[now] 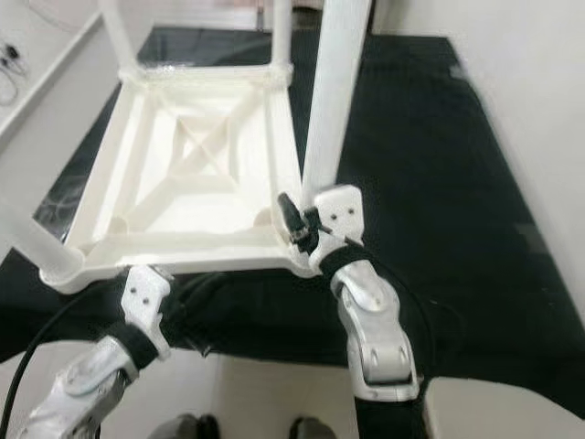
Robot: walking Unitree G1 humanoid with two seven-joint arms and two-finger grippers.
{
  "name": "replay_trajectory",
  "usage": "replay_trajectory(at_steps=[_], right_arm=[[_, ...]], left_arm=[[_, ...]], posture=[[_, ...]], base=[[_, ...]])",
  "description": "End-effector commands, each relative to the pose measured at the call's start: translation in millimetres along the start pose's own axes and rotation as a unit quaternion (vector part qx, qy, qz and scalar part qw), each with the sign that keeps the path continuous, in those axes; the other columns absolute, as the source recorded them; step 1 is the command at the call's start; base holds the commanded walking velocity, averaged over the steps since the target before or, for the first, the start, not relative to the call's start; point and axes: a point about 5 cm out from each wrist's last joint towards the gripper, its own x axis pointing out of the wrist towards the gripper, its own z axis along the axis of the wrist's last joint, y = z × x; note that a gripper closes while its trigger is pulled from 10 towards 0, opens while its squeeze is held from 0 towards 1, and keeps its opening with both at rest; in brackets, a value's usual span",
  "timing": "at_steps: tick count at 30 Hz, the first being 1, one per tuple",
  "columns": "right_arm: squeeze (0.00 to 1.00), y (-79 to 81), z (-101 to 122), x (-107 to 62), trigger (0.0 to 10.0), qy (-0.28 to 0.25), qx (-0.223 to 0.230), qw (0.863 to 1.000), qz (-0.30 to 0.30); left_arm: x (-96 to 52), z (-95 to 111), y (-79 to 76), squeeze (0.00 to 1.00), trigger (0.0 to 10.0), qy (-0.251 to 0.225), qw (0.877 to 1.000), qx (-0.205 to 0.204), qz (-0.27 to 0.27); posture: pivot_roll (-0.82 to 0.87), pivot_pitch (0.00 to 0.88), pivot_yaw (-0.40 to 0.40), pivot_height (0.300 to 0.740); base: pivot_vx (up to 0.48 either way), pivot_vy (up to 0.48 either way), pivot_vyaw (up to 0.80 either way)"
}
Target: Building children table
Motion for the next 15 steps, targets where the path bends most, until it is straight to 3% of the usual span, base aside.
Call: replay_trajectory(at_steps=[1,2,3,4,5,8,10,11,12,13,14,15], right_arm=[[0.00,-12.3,-44.9,-6.7,3.6,0.121,-0.008,0.992,-0.039],[0.00,-12.5,-45.1,-6.2,8.0,0.127,-0.002,0.991,-0.045],[0.00,-11.7,-43.6,-5.3,10.0,0.124,0.011,0.992,-0.030],[0.00,-11.3,-42.3,-4.7,10.0,0.120,0.019,0.992,-0.018],[1.00,-9.2,-36.5,-2.8,10.0,0.108,0.031,0.994,-0.006],[1.00,-5.5,-21.7,3.3,10.0,0.069,0.047,0.996,0.029],[1.00,-0.8,-0.1,10.5,10.0,0.013,0.049,0.990,0.131],[0.30,1.7,9.0,11.3,10.0,-0.005,0.039,0.981,0.190],[0.30,1.7,9.0,11.3,10.0,-0.005,0.039,0.981,0.190],[0.00,4.6,16.9,9.9,10.0,-0.020,0.022,0.968,0.251],[0.00,4.6,16.9,9.9,10.0,-0.020,0.022,0.968,0.251],[0.00,3.6,23.3,10.5,10.0,-0.027,0.012,0.954,0.297]], left_arm=[[-2.6,-6.4,3.3,0.00,10.0,0.009,1.000,-0.025,0.007],[-2.4,-6.3,5.5,0.00,10.0,0.005,0.999,-0.032,0.012],[-2.0,-6.0,6.7,0.00,10.0,0.002,0.999,-0.034,0.016],[-1.6,-6.0,7.4,0.00,10.0,0.000,0.999,-0.033,0.017],[-0.8,-6.0,7.7,0.00,10.0,-0.001,0.999,-0.034,0.016],[0.6,-6.3,7.6,0.00,10.0,-0.002,0.999,-0.036,0.012],[2.3,-6.9,7.3,0.00,10.0,-0.003,0.999,-0.039,0.008],[3.1,-7.3,7.0,0.00,10.0,-0.003,0.999,-0.040,0.006],[3.1,-7.3,7.0,0.00,10.0,-0.003,0.999,-0.040,0.006],[3.8,-7.6,6.8,0.00,10.0,-0.002,0.999,-0.041,0.004],[3.8,-7.6,6.8,0.00,10.0,-0.002,0.999,-0.041,0.004],[4.5,-8.1,6.4,0.00,10.0,-0.003,0.999,-0.042,0.002]], posture=[[-0.01,0.196,-0.007,0.740],[-0.01,0.193,-0.010,0.740],[-0.01,0.193,-0.009,0.740],[-0.01,0.190,-0.008,0.740],[-0.01,0.188,-0.007,0.740],[-0.01,0.182,-0.005,0.740],[-0.01,0.173,-0.002,0.740],[-0.01,0.170,-0.001,0.740],[-0.01,0.170,-0.001,0.740],[-0.01,0.169,-0.002,0.740],[-0.01,0.169,-0.002,0.740],[0.00,0.161,-0.007,0.740]], base=[[0.000,0.000,0.00],[0.000,0.000,0.00],[0.000,0.000,0.00],[0.000,0.000,0.00],[0.000,0.000,0.00],[0.000,0.000,0.00],[0.000,0.000,0.00],[0.000,0.000,0.00],[0.000,0.000,0.00],[0.000,0.000,0.00],[0.000,0.000,0.00],[0.000,0.000,0.00]])
